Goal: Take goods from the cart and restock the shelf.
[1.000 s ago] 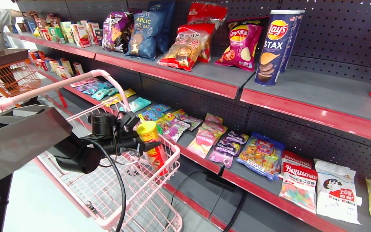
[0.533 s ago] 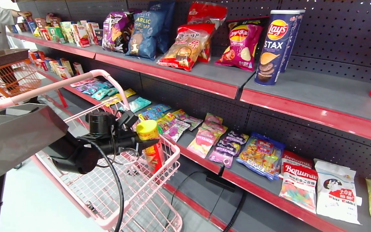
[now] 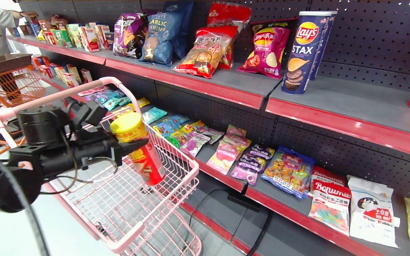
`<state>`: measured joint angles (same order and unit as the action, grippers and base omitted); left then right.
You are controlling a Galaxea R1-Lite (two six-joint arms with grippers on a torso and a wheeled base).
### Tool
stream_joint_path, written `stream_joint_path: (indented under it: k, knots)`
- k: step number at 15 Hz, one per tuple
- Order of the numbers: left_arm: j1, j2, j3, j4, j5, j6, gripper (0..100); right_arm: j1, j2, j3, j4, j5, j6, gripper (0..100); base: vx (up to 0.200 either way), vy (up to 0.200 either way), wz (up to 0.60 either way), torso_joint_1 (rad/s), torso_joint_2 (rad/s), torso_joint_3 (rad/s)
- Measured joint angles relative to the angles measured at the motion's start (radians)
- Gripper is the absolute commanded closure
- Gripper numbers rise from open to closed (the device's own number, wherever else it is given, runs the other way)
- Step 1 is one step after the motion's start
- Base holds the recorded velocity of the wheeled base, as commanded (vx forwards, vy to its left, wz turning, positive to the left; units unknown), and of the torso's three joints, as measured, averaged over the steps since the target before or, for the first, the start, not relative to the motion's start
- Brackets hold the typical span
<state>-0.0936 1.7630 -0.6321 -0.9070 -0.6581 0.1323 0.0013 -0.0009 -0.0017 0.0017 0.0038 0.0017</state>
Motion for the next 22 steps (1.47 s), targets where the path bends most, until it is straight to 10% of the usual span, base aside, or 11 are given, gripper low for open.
stream_joint_path:
  k: [6, 8, 11, 17, 22]
  knots:
    - [0.060, -0.494, 0.274, 0.146, 0.021, -0.037, 100, 0.000, 0.000, 0.001, 0.000, 0.000, -0.002, 0, 0.000, 0.000, 0.00, 0.000, 0.00, 0.000]
    - [0.089, -0.682, 0.294, 0.272, 0.197, -0.054, 100, 0.000, 0.000, 0.001, 0.001, 0.000, -0.002, 0, 0.000, 0.000, 0.00, 0.021, -0.08, -0.052]
    - [0.115, -0.901, 0.305, 0.396, 0.361, -0.079, 100, 0.000, 0.000, 0.001, 0.000, 0.000, -0.001, 0, 0.000, 0.000, 0.00, 0.129, -0.40, -0.247]
    - [0.124, -1.269, 0.196, 0.919, 0.395, -0.085, 100, 0.000, 0.000, 0.001, 0.000, 0.000, 0.001, 0, 0.000, 0.000, 0.00, 0.210, -0.54, -0.338]
    - [0.126, -1.415, 0.131, 0.983, 0.485, -0.081, 100, 0.000, 0.000, 0.000, 0.000, 0.000, 0.002, 0, 0.000, 0.000, 0.00, 0.230, -0.55, -0.329]
